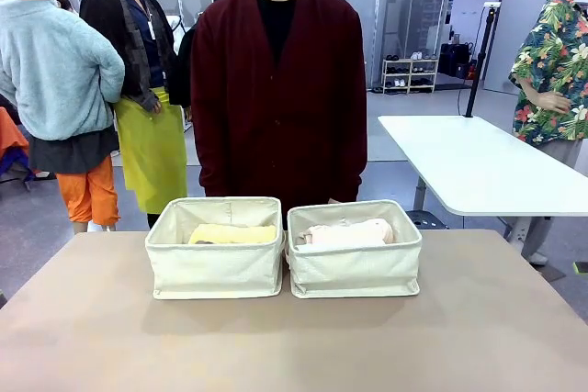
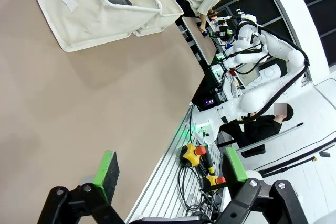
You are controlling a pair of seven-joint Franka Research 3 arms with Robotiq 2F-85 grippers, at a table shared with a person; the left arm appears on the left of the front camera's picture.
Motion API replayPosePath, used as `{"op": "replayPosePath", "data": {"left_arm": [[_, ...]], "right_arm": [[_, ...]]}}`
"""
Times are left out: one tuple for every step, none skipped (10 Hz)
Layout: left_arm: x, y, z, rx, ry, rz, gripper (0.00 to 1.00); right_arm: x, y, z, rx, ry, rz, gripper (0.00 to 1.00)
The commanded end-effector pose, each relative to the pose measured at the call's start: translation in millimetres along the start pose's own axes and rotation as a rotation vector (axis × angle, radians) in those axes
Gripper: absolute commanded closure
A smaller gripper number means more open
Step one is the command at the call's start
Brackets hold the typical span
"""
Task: Divide the towels into two baskets.
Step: Pick up one hotel-folded towel from the bottom of the table and place it in the Fabric basket indicated by the person.
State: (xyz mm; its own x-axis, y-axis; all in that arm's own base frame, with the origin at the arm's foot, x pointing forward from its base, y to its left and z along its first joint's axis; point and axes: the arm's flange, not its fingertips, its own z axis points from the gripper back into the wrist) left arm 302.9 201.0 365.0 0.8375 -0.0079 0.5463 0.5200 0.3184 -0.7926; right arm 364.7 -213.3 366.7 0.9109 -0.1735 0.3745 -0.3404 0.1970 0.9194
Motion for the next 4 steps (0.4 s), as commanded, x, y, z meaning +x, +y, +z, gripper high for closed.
{"op": "replayPosePath", "data": {"left_arm": [[-2.6,-4.8,2.6,-0.008,-0.001,-0.005,0.00],[-2.6,-4.8,2.6,-0.008,-0.001,-0.005,0.00],[-2.6,-4.8,2.6,-0.008,-0.001,-0.005,0.00],[-2.6,-4.8,2.6,-0.008,-0.001,-0.005,0.00]], "right_arm": [[-2.5,5.2,-0.6,-0.006,0.004,0.009,0.00],[-2.5,5.2,-0.6,-0.006,0.004,0.009,0.00],[-2.5,5.2,-0.6,-0.006,0.004,0.009,0.00],[-2.5,5.2,-0.6,-0.006,0.004,0.009,0.00]]}}
